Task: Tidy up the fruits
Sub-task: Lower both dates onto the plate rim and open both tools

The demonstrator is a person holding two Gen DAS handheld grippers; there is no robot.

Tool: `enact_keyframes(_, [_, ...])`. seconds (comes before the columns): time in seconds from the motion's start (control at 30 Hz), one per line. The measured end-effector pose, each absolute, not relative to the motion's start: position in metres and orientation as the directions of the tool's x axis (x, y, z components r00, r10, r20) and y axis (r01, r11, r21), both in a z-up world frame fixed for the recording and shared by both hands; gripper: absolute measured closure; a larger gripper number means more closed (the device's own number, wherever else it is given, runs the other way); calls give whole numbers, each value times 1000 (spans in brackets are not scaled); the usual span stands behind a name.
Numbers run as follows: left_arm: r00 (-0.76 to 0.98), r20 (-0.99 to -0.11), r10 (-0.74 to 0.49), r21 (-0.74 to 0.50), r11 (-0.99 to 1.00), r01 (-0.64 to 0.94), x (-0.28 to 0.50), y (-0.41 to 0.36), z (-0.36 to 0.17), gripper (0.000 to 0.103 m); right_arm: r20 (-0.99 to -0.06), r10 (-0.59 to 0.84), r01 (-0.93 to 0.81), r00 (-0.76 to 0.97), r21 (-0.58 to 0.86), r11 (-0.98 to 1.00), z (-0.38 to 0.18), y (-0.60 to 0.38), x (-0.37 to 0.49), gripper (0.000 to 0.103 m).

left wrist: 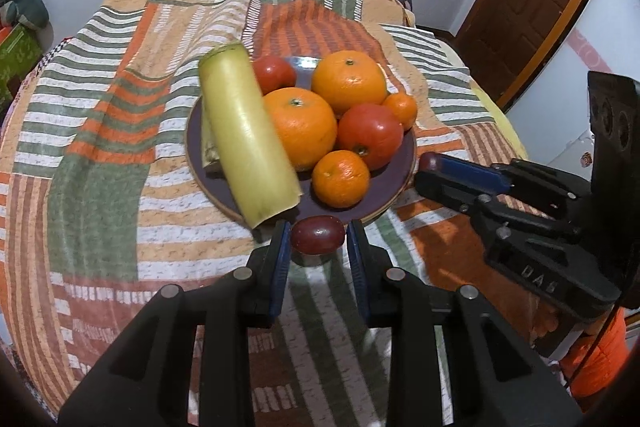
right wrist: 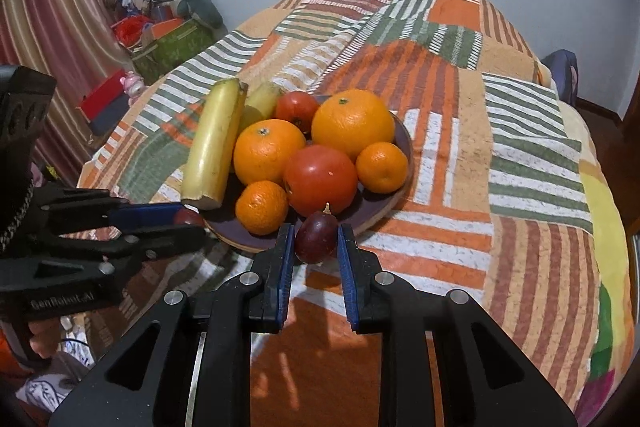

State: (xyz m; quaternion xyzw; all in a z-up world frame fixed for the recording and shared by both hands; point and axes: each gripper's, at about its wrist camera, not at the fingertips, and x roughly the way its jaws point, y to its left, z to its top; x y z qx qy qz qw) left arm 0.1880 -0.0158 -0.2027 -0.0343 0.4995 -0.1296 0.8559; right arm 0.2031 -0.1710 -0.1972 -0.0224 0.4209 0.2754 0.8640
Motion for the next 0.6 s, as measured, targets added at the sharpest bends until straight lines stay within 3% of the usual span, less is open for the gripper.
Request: enact_keyframes(0.6, [453,-862,-227,-171,972,162,202,-23,-216,73,-757,465,-515,458,200,833,-208,-157,210,83])
